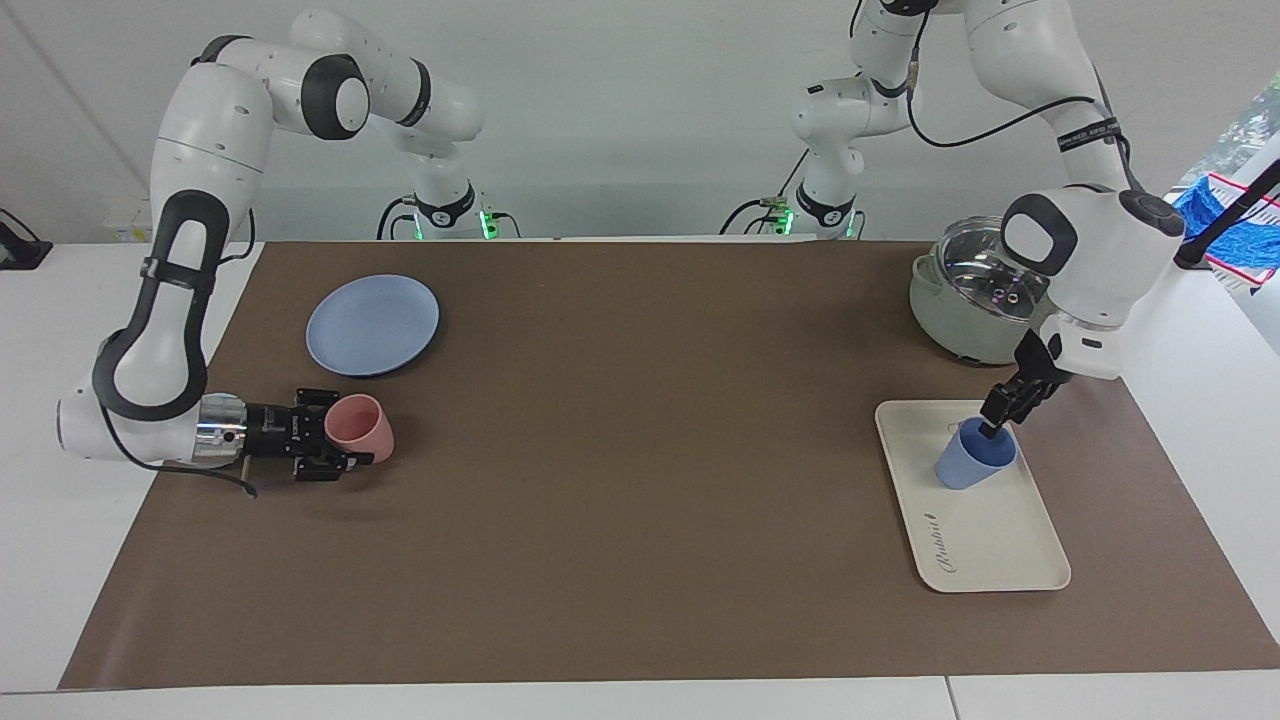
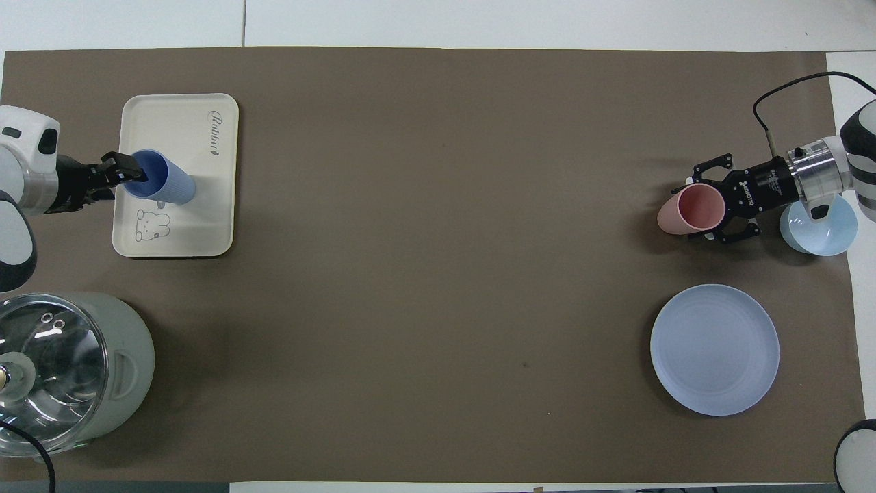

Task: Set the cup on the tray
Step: 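Open both grippers and draw them back from the cups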

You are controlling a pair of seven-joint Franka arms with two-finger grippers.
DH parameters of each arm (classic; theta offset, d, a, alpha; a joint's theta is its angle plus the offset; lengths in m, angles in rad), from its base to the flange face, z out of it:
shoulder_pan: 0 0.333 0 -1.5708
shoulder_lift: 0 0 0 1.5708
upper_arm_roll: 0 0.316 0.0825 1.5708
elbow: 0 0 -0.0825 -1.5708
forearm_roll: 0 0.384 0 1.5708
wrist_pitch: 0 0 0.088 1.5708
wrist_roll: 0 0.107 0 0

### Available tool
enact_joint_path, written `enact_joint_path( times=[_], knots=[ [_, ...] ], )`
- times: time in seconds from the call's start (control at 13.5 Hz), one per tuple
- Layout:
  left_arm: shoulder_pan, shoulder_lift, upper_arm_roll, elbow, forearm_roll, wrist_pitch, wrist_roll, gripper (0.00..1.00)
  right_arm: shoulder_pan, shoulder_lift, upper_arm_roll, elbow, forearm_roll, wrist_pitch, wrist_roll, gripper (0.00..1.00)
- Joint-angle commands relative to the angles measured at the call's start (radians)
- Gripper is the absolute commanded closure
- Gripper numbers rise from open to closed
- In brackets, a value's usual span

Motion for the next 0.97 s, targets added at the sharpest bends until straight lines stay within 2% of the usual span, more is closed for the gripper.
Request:
enact_joint_path(
  times=[0.0,0.3,0.37,0.52,0.67,0.82,0.89],
  knots=[
    [-0.006,-0.03,-0.01,0.088,0.066,-0.178,0.1,0.0,-0.029,0.013,0.018,0.022,-0.037,-0.008,-0.017,0.0],
    [-0.058,-0.097,-0.01,0.11,0.109,-0.33,0.273,0.0,-0.064,0.019,0.018,0.035,-0.077,0.015,-0.027,0.0],
    [-0.059,-0.1,-0.01,0.142,0.109,-0.37,0.286,0.0,-0.074,0.019,0.018,0.047,-0.087,0.015,-0.03,0.0],
    [-0.07,-0.076,-0.011,0.284,0.124,-0.529,0.287,0.0,-0.087,0.018,0.02,0.111,-0.138,0.005,-0.034,0.0],
    [-0.079,-0.051,-0.011,0.384,0.124,-0.631,0.287,0.0,-0.075,-0.023,0.043,0.141,-0.224,0.008,-0.11,0.0],
    [-0.087,-0.034,-0.01,0.451,0.122,-0.72,0.284,0.0,-0.044,-0.1,0.044,0.141,-0.32,0.013,-0.246,0.0],
    [-0.089,-0.037,-0.011,0.446,0.118,-0.695,0.271,0.0,-0.033,-0.141,0.044,0.141,-0.357,0.016,-0.289,0.0]
  ],
)
